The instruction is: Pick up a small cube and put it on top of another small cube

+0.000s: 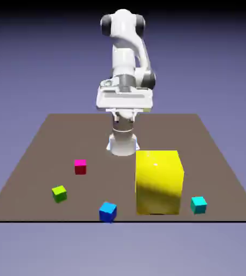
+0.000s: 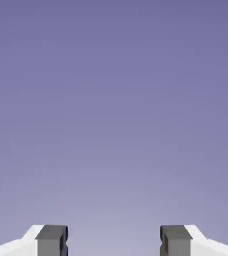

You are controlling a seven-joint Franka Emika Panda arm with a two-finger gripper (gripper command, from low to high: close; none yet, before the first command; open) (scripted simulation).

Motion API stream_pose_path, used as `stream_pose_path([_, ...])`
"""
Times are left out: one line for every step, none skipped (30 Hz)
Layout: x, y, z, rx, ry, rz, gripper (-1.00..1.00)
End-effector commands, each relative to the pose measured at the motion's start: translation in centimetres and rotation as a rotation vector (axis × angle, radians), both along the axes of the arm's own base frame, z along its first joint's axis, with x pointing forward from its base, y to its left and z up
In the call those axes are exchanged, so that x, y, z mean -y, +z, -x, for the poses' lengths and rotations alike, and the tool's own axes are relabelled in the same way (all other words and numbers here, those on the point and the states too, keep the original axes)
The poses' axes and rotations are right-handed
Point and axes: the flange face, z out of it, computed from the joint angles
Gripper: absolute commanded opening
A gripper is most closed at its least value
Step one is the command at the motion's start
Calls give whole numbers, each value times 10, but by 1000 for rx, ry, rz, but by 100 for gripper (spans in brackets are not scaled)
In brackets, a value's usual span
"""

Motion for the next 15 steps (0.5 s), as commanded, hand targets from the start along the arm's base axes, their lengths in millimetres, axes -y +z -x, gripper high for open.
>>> stream_pose_path([11,-4,-10,-43,-30,-23,0])
stream_pose_path([21,-8,-19,-85,-60,-46,0])
stream_pose_path([32,-12,-28,-126,-89,-69,0])
stream_pose_path([44,-17,-37,-168,-118,-92,0])
stream_pose_path([55,-22,-45,-209,-147,-115,0])
stream_pose_path([67,-28,-53,-249,-175,-139,0])
stream_pose_path([78,-34,-60,-289,-203,-163,0])
stream_pose_path([90,-40,-67,-328,-231,-187,0])
stream_pose_path([102,-46,-73,-366,-258,-211,0])
stream_pose_path([114,-53,-79,-404,-285,-235,0])
stream_pose_path([126,-59,-84,-442,-311,-259,0])
stream_pose_path([138,-66,-89,-478,-336,-283,0])
stream_pose_path([150,-73,-93,-514,-362,-307,0])
stream_pose_path([162,-80,-97,-549,-386,-331,0])
stream_pose_path([173,-87,-101,-583,-410,-356,0])
